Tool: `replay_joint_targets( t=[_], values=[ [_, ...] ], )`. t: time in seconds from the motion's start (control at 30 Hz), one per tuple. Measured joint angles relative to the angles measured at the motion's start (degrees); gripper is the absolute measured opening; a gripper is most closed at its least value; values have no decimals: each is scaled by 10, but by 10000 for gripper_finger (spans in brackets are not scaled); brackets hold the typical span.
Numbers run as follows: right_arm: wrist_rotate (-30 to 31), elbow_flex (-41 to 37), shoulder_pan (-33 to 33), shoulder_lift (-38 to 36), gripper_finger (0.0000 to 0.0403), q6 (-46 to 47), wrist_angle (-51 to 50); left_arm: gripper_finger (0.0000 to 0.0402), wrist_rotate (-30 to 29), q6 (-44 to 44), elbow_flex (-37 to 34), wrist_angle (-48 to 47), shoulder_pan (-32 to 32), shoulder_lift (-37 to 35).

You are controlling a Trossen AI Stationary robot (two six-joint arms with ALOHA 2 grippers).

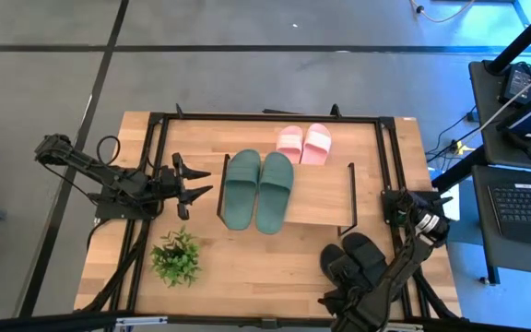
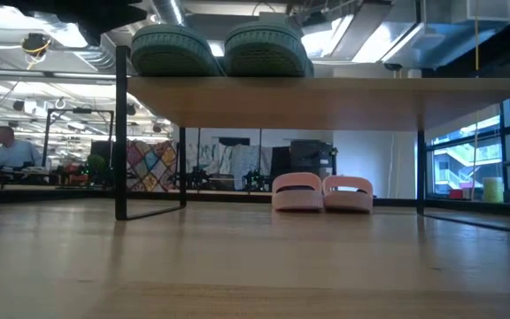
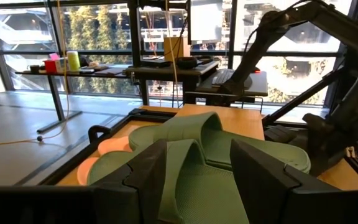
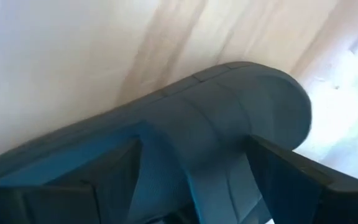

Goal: Pick and place slides into the shelf
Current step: Put the left black slipper under the shelf

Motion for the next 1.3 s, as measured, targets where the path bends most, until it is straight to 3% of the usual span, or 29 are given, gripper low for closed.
replay_joint_targets(
  t=[0.23,0.7,0.93,1.3],
  values=[
    [14,0,-1,4,230,37,-3,170,10,-1,0,0,0,0],
    [2,-1,-19,4,19,36,-8,170,11,-4,0,0,0,0],
    [-6,16,-44,4,17,50,-24,170,11,-4,0,0,0,0],
    [99,56,-73,6,15,63,-9,170,11,-4,0,0,0,0]
  ],
)
